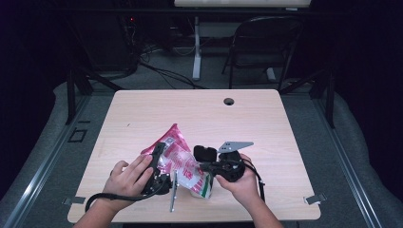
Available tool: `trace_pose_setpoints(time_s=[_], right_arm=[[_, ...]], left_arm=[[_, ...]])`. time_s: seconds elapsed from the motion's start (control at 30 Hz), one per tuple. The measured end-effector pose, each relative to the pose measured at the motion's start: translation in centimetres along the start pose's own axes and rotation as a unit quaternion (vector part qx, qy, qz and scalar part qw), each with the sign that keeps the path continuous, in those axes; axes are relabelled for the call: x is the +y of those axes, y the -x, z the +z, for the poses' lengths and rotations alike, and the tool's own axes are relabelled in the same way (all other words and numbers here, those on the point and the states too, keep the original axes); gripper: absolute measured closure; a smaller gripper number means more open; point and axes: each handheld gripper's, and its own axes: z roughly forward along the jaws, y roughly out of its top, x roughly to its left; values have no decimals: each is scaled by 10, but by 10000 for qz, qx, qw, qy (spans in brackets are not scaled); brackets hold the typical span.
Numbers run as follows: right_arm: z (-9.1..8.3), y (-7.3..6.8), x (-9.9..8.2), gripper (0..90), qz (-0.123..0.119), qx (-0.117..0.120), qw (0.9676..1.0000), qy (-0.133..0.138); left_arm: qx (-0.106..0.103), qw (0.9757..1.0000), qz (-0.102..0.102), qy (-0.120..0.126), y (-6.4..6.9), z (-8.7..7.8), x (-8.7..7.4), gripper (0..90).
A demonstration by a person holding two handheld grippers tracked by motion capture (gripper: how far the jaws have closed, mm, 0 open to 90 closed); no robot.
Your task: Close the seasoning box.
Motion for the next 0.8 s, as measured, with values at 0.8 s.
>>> trace_pose_setpoints(time_s=[0.8], right_arm=[[-3, -1, 1, 900, -50, -21, 10000, 14]], left_arm=[[-38, 10000, -54, 11, -2, 1, -1, 696]])
